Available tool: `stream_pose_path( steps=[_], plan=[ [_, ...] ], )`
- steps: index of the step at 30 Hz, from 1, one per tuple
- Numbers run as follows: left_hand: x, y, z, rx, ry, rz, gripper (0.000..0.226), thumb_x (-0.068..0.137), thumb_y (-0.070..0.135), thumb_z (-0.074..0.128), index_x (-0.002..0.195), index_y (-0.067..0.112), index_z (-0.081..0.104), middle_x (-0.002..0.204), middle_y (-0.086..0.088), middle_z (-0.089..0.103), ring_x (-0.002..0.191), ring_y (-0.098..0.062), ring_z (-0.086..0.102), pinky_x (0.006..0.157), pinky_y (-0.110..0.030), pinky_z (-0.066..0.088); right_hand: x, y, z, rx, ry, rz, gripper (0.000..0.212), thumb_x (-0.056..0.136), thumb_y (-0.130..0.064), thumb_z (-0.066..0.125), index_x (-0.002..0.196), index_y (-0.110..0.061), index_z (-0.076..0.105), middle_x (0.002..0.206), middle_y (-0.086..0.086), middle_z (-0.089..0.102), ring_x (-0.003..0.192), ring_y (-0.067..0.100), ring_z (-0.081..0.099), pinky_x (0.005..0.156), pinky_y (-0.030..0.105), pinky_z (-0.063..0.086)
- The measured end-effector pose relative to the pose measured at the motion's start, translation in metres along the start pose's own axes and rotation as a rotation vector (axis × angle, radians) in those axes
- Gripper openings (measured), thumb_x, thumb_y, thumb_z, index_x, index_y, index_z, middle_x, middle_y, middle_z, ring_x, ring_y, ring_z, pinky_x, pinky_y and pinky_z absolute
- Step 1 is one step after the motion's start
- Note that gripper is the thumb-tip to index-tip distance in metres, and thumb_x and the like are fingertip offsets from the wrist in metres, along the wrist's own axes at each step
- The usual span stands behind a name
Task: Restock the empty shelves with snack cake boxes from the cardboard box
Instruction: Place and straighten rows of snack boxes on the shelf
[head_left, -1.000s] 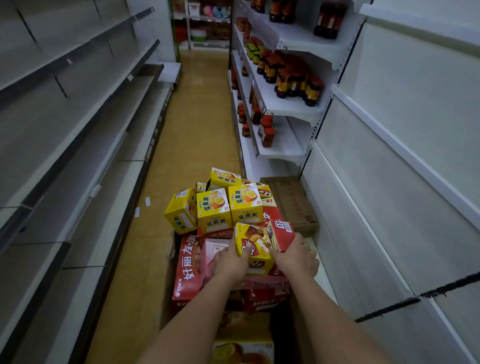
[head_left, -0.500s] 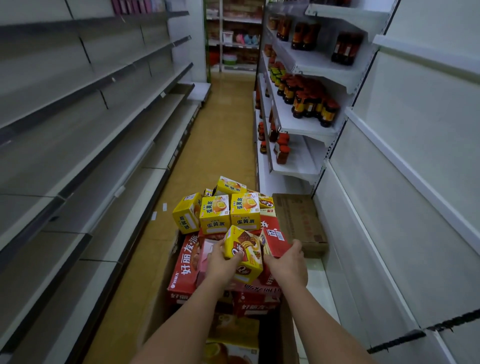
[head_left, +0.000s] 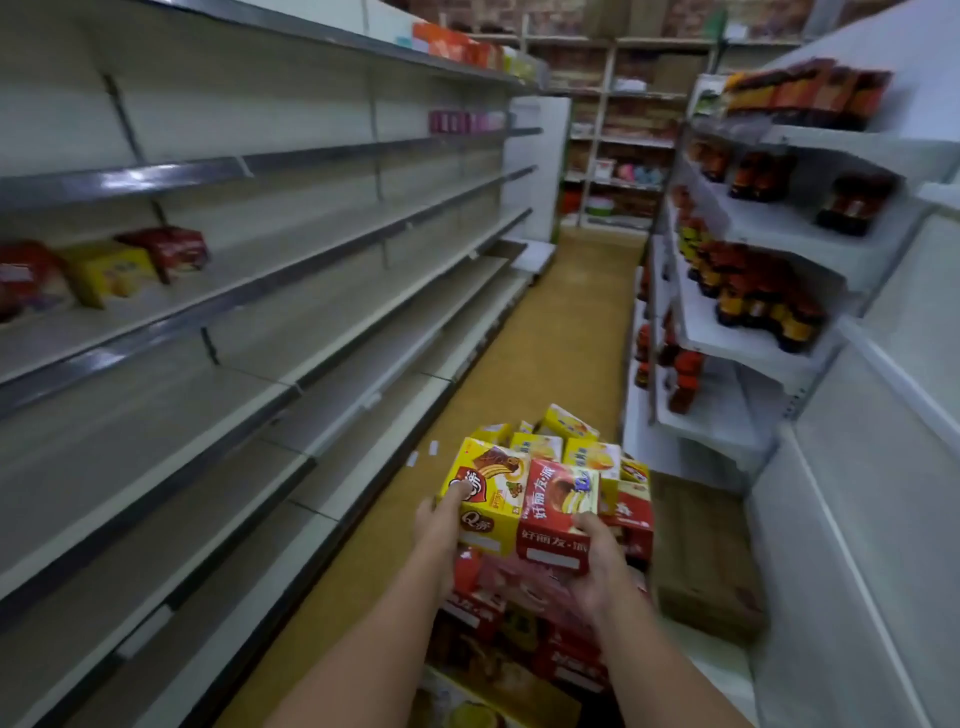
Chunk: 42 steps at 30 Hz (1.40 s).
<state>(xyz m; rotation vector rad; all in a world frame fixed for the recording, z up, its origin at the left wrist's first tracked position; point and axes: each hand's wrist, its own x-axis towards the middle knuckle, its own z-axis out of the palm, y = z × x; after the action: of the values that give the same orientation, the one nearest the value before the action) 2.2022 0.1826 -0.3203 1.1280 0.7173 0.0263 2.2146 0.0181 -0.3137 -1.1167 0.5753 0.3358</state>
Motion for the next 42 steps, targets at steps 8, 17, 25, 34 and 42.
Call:
stream_pose_path(
  steps=[8,17,25,34,42],
  plan=[
    [-0.031,0.045,-0.103,-0.119,0.166,0.147,0.059,0.076,0.033,0.077,0.123,0.014,0.047,0.105,-0.012,0.068,0.089,-0.03,0.067,0.078,-0.042,0.056,-0.025,0.041,0.094,-0.223,-0.274,0.094,0.023,0.082,-0.011,0.055,0.1,0.003,0.062,0.062,0.016,0.065,0.046,0.027,0.061,0.052,0.031,0.052],
    [-0.083,0.081,-0.244,-0.137,0.538,0.318,0.044,0.083,0.025,0.072,0.115,0.013,0.044,0.104,-0.013,0.062,0.085,-0.025,0.063,0.058,-0.032,0.048,-0.07,0.106,0.211,-0.488,-0.465,0.123,0.058,0.089,-0.017,0.06,0.141,-0.01,0.035,0.081,0.015,0.069,0.06,0.025,0.065,0.043,0.025,0.049],
    [-0.118,0.096,-0.344,-0.354,0.726,0.384,0.036,0.082,0.02,0.072,0.112,0.011,0.054,0.099,-0.012,0.065,0.081,-0.023,0.061,0.064,-0.032,0.048,-0.133,0.158,0.269,-0.529,-0.83,0.246,0.072,0.085,-0.003,0.058,0.143,-0.026,0.024,0.118,0.024,0.057,0.093,0.038,0.063,0.067,0.043,0.056],
    [-0.125,0.1,-0.401,-0.448,0.819,0.364,0.054,0.078,0.027,0.077,0.119,0.005,0.05,0.106,-0.016,0.066,0.085,-0.024,0.065,0.056,-0.027,0.046,-0.151,0.196,0.303,-0.357,-0.638,0.117,0.062,0.089,-0.013,0.064,0.138,-0.02,0.026,0.126,0.023,0.051,0.107,0.039,0.059,0.082,0.051,0.054],
    [-0.093,0.115,-0.397,-0.384,0.799,0.306,0.055,0.075,0.022,0.081,0.119,0.007,0.051,0.107,-0.014,0.065,0.079,-0.023,0.067,0.052,-0.027,0.051,-0.132,0.196,0.327,-0.085,-0.244,0.001,0.062,0.088,-0.013,0.065,0.138,-0.018,0.028,0.129,0.024,0.051,0.106,0.037,0.061,0.09,0.048,0.052]
  ],
)
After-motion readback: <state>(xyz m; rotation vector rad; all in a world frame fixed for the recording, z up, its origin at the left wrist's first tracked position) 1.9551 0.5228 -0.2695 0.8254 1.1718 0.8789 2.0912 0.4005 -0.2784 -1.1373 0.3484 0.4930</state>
